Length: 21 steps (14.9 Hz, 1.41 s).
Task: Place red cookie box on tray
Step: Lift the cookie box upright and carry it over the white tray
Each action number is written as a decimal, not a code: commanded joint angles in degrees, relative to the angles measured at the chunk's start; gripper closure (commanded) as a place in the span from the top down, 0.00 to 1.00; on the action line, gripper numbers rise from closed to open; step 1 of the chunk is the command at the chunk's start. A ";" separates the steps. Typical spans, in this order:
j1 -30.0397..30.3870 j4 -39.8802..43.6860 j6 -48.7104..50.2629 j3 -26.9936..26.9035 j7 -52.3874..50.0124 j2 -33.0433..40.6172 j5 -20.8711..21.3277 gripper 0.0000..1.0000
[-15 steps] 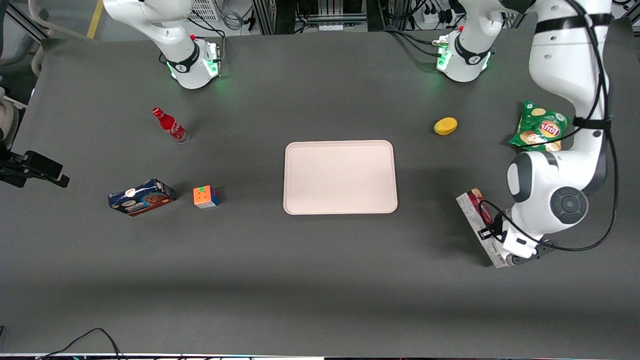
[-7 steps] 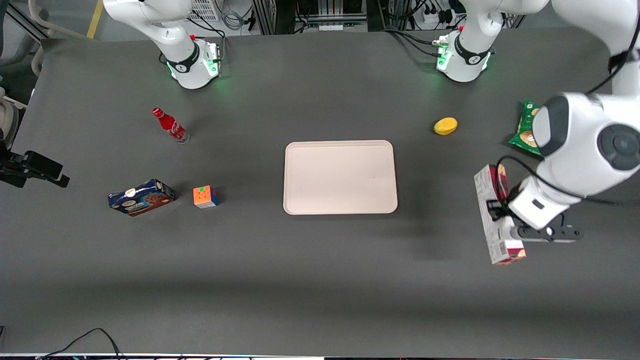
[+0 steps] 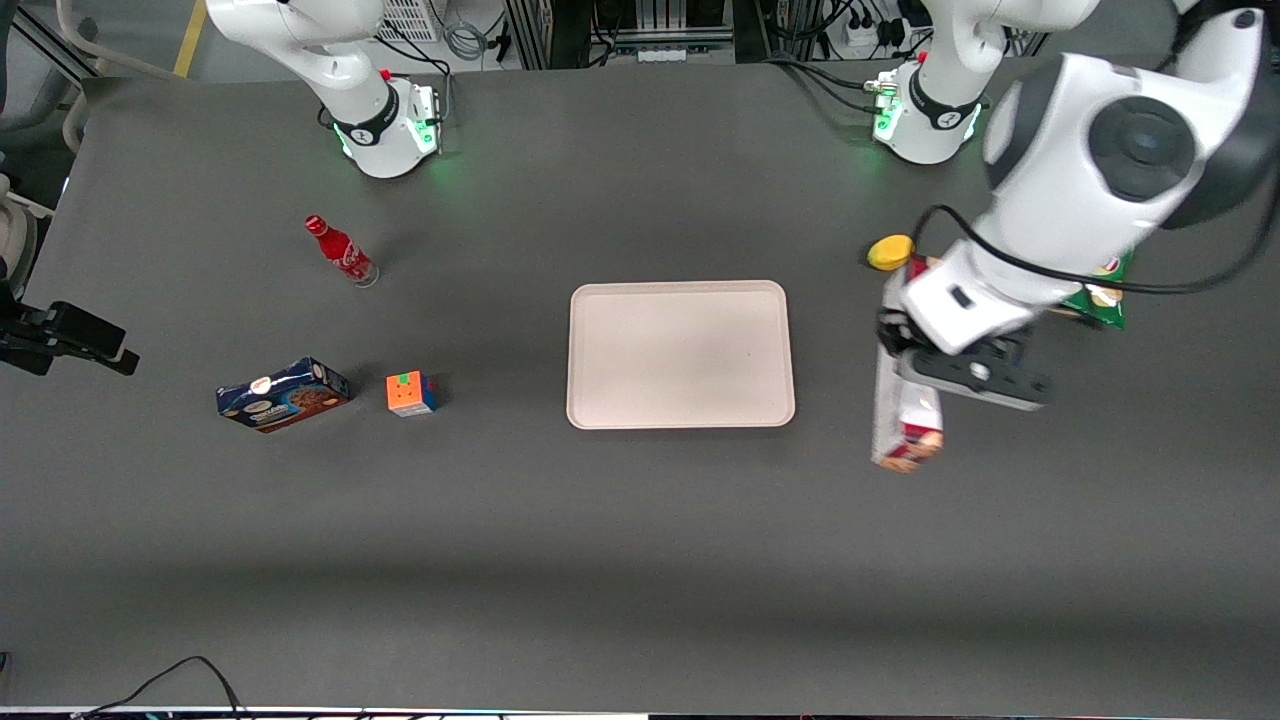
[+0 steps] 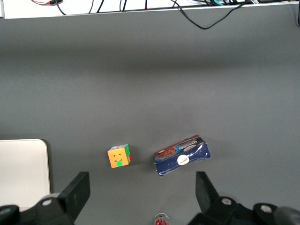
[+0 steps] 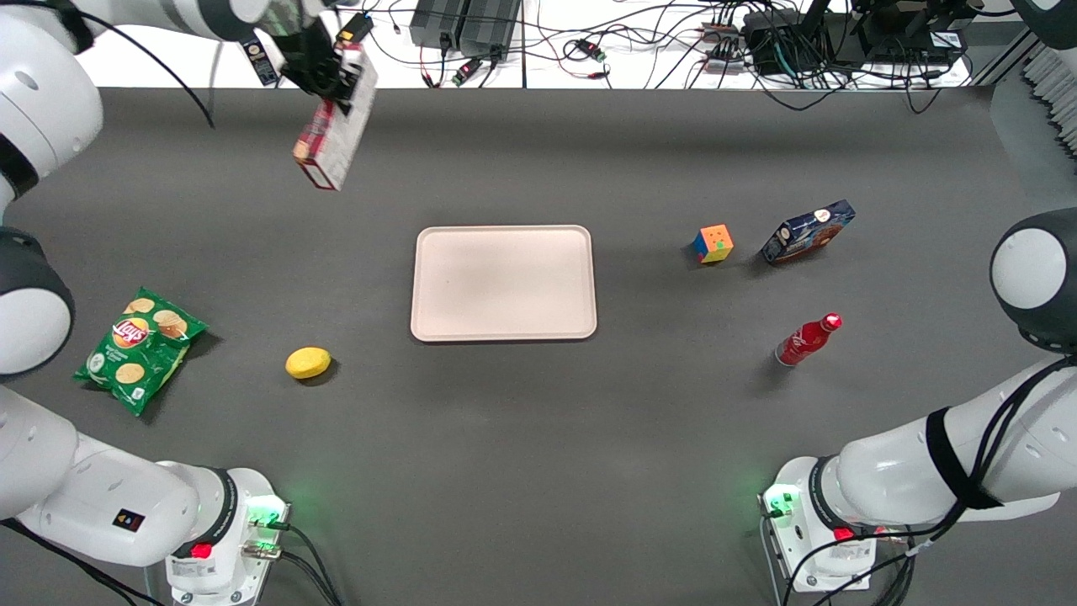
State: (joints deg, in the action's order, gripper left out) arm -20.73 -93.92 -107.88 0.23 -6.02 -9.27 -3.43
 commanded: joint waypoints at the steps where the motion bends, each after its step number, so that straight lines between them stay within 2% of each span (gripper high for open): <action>1: -2.55 -3.19 -1.18 5.38 -11.08 0.40 4.81 0.00; 3: -2.73 -8.62 -6.44 7.85 -18.37 0.48 5.18 0.00; 6: -2.91 -15.92 -14.44 10.84 -23.93 0.14 5.97 0.00; 11: -4.05 -26.04 -26.31 11.11 -27.28 -1.79 6.15 0.00; 15: -5.80 -27.81 -32.99 11.11 -30.88 -5.92 6.68 0.00; 18: -6.25 -29.30 -36.43 11.11 -33.87 -8.48 11.06 0.00; 21: -6.25 -29.66 -36.61 11.11 -33.96 -9.36 11.25 0.00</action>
State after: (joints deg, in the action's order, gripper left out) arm -26.41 -122.78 -143.69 11.72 -38.05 -19.06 6.34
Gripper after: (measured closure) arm 0.859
